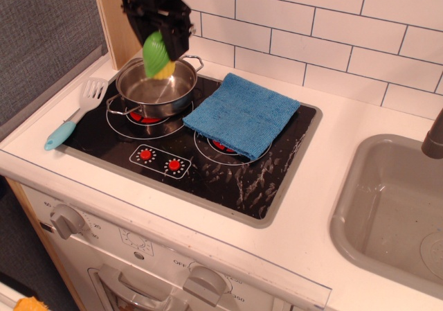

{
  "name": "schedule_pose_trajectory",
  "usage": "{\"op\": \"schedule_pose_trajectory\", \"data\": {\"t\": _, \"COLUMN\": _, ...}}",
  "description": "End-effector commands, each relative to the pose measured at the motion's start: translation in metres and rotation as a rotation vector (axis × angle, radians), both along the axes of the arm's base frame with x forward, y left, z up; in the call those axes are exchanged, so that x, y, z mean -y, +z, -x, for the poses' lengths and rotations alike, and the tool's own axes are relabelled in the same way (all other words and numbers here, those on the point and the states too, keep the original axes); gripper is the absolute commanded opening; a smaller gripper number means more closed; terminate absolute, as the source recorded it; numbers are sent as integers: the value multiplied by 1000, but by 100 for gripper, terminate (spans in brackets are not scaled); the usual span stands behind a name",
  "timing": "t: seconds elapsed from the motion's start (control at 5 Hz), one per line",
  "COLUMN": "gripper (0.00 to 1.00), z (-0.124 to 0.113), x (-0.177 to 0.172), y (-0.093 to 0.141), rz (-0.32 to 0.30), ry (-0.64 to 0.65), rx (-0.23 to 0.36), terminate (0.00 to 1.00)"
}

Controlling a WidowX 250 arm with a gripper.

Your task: Put the food under the napkin.

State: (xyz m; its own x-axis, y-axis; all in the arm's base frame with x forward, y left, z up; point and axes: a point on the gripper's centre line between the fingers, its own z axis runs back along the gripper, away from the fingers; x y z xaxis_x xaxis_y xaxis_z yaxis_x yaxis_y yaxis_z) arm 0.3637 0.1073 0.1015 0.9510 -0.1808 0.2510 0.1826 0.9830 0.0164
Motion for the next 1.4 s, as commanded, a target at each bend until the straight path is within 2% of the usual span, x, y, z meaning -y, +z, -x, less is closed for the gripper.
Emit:
{"op": "schedule_pose_trajectory", "data": {"t": 0.0, "gripper": 0, "z": 37, "x": 59, "y": 2, "rz": 58, "ry": -117, "rx": -17, "terminate": 0}}
{"op": "schedule_pose_trajectory", "data": {"t": 0.2, "gripper": 0, "z": 64, "x": 79, "y": -18, "rz": 90, "ry": -144, "rx": -69, "terminate": 0}}
{"op": "schedule_pose_trajectory", "data": {"t": 0.4, "gripper": 0, "z": 79, "x": 90, "y": -35, "rz": 111, "ry": -161, "rx": -97, "terminate": 0}}
{"op": "schedule_pose_trajectory", "data": {"t": 0.6, "gripper": 0, "z": 75, "x": 96, "y": -52, "rz": 112, "ry": -177, "rx": -140, "terminate": 0}}
{"op": "schedule_pose_trajectory", "data": {"t": 0.8, "gripper": 100, "z": 73, "x": 96, "y": -58, "rz": 120, "ry": -189, "rx": -142, "terminate": 0}}
{"op": "schedule_pose_trajectory", "data": {"t": 1.0, "gripper": 100, "z": 73, "x": 97, "y": -56, "rz": 130, "ry": -197, "rx": -136, "terminate": 0}}
{"op": "schedule_pose_trajectory", "data": {"t": 1.2, "gripper": 100, "z": 73, "x": 98, "y": -34, "rz": 118, "ry": -204, "rx": -97, "terminate": 0}}
